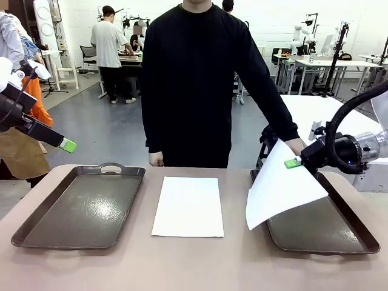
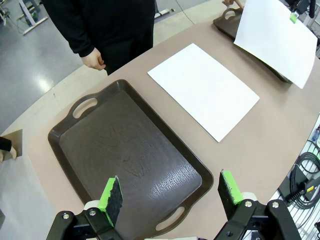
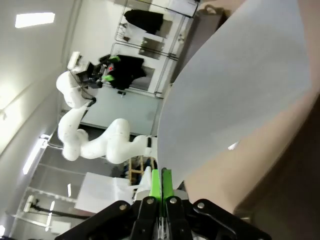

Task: Sort the A4 documents.
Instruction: Place the A4 Paper in the designated Handle tray.

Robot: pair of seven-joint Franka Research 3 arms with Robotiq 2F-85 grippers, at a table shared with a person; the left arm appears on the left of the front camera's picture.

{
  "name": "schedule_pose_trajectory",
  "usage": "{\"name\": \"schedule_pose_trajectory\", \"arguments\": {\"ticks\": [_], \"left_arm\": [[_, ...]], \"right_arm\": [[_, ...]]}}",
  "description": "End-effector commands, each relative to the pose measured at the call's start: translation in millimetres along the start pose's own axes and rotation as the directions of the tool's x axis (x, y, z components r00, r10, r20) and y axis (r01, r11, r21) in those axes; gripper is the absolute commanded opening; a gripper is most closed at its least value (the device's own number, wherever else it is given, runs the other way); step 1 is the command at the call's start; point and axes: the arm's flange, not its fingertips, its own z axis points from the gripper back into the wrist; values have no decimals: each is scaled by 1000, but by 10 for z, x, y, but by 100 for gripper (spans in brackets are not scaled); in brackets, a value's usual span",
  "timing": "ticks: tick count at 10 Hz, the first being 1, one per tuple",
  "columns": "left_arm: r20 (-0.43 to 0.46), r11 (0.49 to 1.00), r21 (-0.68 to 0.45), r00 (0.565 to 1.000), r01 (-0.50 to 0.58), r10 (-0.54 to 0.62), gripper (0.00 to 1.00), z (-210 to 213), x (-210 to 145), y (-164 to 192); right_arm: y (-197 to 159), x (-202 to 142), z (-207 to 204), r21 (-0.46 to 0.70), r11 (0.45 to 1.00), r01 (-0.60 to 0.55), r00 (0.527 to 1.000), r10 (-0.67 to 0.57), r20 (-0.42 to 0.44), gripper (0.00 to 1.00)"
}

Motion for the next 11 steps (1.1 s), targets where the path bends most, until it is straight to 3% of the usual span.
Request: {"name": "schedule_pose_trajectory", "arguments": {"ticks": [1, 4, 7, 11], "left_arm": [[5, 1000, -16, 1000, 10, -10, 100, 0, -10, 14], [5, 1000, -16, 1000, 10, -10, 100, 0, -10, 14], [5, 1000, -16, 1000, 10, -10, 100, 0, -10, 14], [5, 1000, -16, 1000, 10, -10, 100, 0, -10, 14]], "right_arm": [[-169, -153, 75, -64, 998, -22, 998, 25, 52, 1], [-281, -275, 464, -162, 986, -46, 992, 64, 109, 1], [-293, -345, 915, -300, 954, 3, 996, 24, 86, 1], [-466, -171, 925, -357, 933, 47, 998, -59, -23, 1]]}}
